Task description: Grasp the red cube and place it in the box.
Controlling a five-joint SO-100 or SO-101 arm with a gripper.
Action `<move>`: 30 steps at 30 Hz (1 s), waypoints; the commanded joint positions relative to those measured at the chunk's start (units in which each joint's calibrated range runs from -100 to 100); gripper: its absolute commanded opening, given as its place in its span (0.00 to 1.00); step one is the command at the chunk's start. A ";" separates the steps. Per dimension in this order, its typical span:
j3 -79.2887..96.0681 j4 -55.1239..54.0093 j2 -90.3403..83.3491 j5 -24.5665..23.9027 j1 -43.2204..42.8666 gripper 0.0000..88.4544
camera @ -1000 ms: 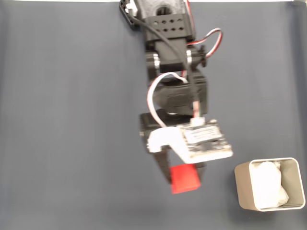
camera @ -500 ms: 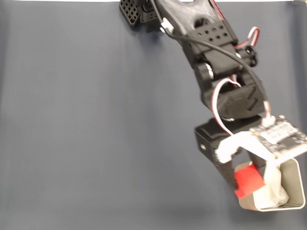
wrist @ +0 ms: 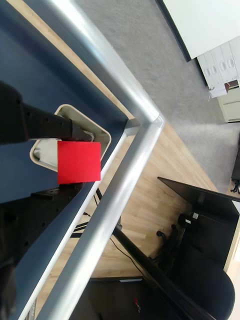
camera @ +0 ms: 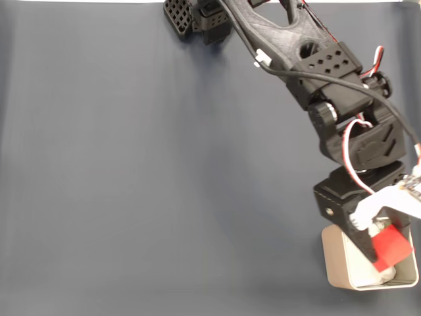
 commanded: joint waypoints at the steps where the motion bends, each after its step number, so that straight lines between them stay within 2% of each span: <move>1: -4.59 -1.23 0.69 -0.29 -1.24 0.00; 30: -5.96 -1.64 5.37 -1.66 -1.88 0.00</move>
